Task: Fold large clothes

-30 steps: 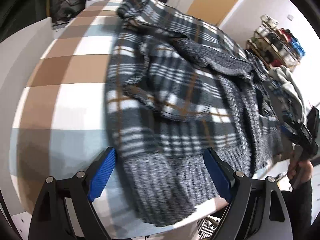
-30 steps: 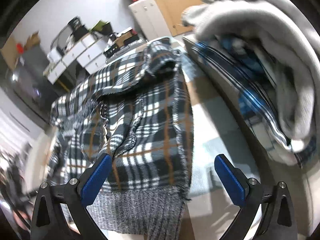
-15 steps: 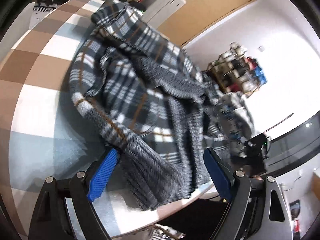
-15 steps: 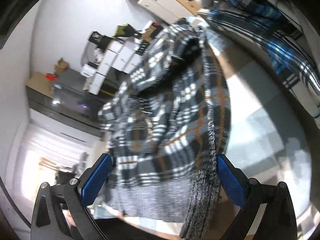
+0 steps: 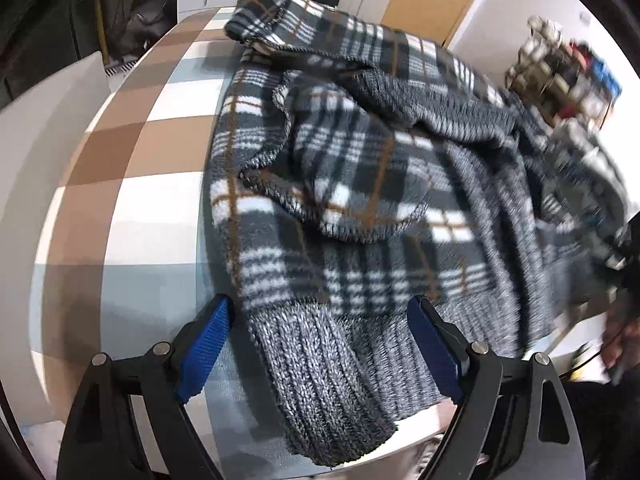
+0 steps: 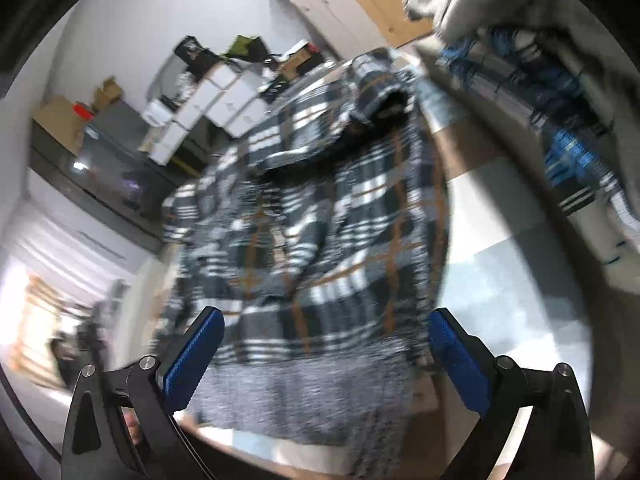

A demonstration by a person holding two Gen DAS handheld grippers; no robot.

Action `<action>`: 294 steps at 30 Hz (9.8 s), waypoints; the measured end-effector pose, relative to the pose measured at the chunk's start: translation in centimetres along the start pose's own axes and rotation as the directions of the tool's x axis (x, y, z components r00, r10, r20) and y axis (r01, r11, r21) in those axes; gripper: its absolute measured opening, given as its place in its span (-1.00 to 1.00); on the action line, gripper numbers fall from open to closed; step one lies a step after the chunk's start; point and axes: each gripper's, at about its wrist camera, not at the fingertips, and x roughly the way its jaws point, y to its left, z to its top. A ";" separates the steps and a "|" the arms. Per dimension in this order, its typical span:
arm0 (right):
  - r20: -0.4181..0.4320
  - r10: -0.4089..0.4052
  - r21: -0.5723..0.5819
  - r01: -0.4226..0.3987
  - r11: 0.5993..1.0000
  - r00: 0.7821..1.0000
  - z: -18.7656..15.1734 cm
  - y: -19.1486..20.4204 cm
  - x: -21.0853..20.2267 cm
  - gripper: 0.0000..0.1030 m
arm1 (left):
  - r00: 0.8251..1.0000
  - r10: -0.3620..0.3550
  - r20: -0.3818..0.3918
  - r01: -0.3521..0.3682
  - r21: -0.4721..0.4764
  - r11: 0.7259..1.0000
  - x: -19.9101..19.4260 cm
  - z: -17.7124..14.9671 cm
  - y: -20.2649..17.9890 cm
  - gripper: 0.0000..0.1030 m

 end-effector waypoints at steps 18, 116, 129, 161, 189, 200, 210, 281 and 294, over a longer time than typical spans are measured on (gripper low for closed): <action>-0.032 0.051 -0.009 -0.052 0.999 0.998 0.3 1.4 1.7 0.65 | 0.997 0.076 0.010 -0.077 0.115 0.990 -0.1 -0.8 -3.1 0.64; -0.108 0.213 0.062 -0.207 0.976 0.971 3.1 4.1 2.1 -0.85 | 0.860 -0.510 -0.030 0.485 -0.262 0.834 0.6 0.4 2.3 -0.90; -0.189 0.076 0.177 -0.042 0.983 0.979 8.1 6.6 4.0 -0.83 | 0.859 -0.510 -0.054 0.479 -0.268 0.835 0.9 0.6 2.2 -0.90; -0.098 0.121 0.087 -0.112 0.990 0.988 -1.1 -1.7 -0.2 -0.87 | 0.831 -0.546 -0.112 0.475 -0.371 0.798 1.3 -1.3 4.0 -0.95; -0.202 0.266 0.293 -0.201 0.935 0.942 10.3 2.0 -4.2 -0.85 | 0.703 -0.711 0.012 0.627 -0.481 0.612 -6.3 7.5 4.9 -0.94; -0.245 0.190 0.534 -0.031 0.845 0.951 21.3 -2.3 4.3 -0.67 | 0.757 -0.653 0.021 0.496 -0.670 0.553 0.7 16.4 7.8 -0.93; -0.275 0.069 0.499 0.081 0.863 0.959 23.0 -4.9 7.3 -0.42 | 0.743 -0.669 -0.020 0.470 -0.697 0.542 1.4 16.9 10.0 -0.39; -0.095 -0.271 -0.487 0.193 0.852 0.958 22.5 5.5 7.3 0.47 | 0.869 -0.379 -0.317 0.410 0.033 0.912 -1.7 19.3 -5.4 0.58; -0.110 -0.444 -0.589 0.301 0.750 0.889 20.0 5.6 10.2 -0.83 | 0.911 -0.202 -0.361 0.262 0.127 0.957 4.7 19.2 -7.2 -0.74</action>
